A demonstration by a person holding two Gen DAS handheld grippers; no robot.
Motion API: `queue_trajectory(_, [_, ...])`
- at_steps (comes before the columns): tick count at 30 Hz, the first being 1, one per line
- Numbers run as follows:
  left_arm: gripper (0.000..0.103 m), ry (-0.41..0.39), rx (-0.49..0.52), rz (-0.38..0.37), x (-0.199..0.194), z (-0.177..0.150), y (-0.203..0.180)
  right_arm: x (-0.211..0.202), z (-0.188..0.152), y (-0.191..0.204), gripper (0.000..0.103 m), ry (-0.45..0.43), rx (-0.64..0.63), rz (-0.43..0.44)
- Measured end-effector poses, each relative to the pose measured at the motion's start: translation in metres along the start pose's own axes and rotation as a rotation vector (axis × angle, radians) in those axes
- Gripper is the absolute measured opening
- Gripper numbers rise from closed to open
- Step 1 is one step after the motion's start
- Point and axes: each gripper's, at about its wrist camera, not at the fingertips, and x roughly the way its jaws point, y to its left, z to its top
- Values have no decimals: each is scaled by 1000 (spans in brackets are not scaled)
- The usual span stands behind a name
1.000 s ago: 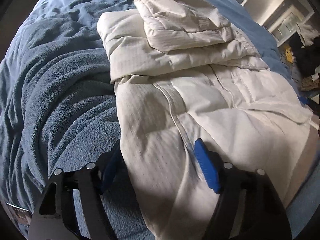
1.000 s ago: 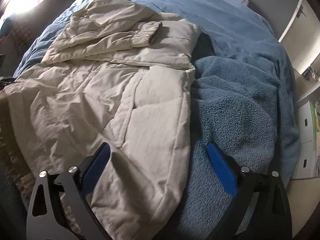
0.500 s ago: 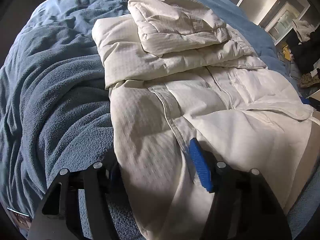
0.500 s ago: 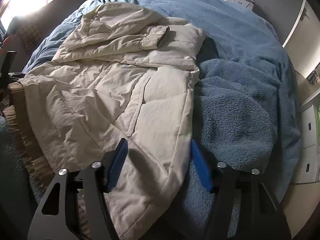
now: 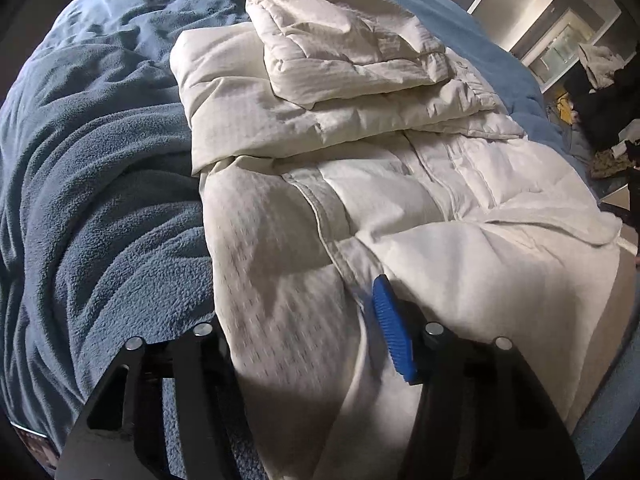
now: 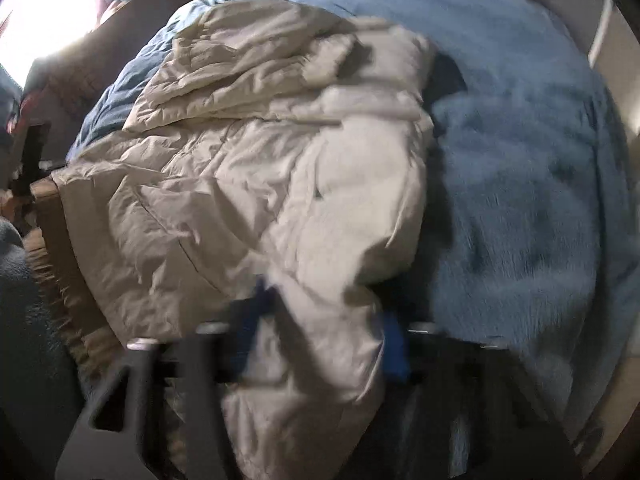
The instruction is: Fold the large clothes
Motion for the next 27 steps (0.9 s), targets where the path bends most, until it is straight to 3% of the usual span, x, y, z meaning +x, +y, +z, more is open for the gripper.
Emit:
queue_trajectory(2, [14,-39,27,-5,-10,0,-3,-4,6,11,13,-32,-64,-27])
queue_trajectory(5, [9,-88,17,-30,-21,4,-2,-16,18,15,11,-87,-96,-51])
queue_trajectory(13, [9,-167,-40,-117,-33,48,14,-38,78,0,10,-239,-66,-66])
queue_trajectory(16, [9,-166,-48,-104,-30,75,21,-33,109,-4,10,-272,-59,-70])
queue_trajectory(20, [9,-138,-36,-64,-16,108,36,-14,152,-20,10,-290,-18,-102])
queue_trajectory(27, [12,-28,-192,-137,17,148,85,50,214,-64,10,-227,104,-127])
